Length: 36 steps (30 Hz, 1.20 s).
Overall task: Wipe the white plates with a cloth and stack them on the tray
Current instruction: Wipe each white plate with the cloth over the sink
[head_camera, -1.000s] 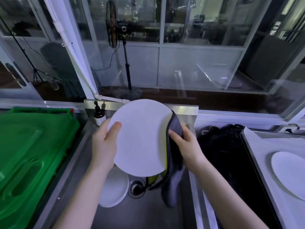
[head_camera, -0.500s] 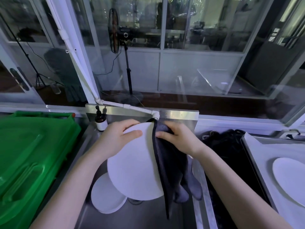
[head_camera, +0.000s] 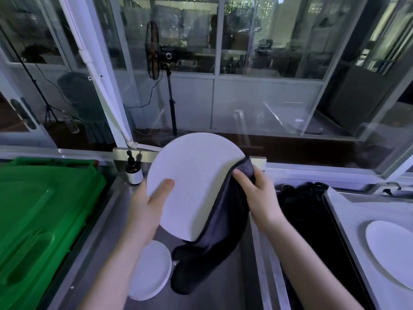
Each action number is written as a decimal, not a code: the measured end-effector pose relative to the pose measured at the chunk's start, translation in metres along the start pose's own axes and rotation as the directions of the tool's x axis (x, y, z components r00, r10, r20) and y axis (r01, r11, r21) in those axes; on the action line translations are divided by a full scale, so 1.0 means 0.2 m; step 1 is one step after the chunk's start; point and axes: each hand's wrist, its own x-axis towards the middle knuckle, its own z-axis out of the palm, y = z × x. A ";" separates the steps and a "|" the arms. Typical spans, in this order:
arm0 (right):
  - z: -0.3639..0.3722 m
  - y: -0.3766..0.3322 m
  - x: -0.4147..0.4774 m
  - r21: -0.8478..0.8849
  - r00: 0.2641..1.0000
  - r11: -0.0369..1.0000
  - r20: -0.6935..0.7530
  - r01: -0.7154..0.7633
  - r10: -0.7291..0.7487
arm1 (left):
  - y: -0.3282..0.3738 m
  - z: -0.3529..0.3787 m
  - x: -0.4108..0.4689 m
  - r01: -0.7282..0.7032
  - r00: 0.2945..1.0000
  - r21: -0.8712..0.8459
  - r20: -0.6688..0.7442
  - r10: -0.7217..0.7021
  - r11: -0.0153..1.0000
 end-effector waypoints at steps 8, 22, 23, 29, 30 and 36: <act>0.05 -0.26 0.15 -0.519 0.848 0.696 0.461 0.496 -0.261 | 0.12 -0.04 0.07 -0.179 0.969 0.215 0.210 0.134 0.960; -0.05 0.11 0.00 -0.015 0.979 0.996 0.187 -0.083 0.085 | -0.06 -0.01 0.03 0.110 0.993 -0.147 -0.016 -0.113 0.983; -0.06 0.07 0.03 -0.063 0.980 0.998 0.195 -0.029 0.040 | -0.05 -0.02 0.04 0.087 0.996 -0.106 0.017 -0.086 0.991; 0.03 -0.17 0.15 -0.427 0.847 0.799 0.499 0.424 -0.183 | 0.08 -0.04 0.13 -0.099 0.947 0.300 0.320 -0.002 0.949; 0.05 -0.17 0.14 -0.460 0.828 0.764 0.535 0.453 -0.169 | 0.10 -0.03 0.14 -0.145 0.933 0.341 0.360 0.014 0.929; 0.01 -0.02 0.10 -0.263 0.975 0.940 0.100 0.217 -0.197 | 0.06 -0.01 0.12 -0.055 0.996 0.180 0.082 0.041 0.982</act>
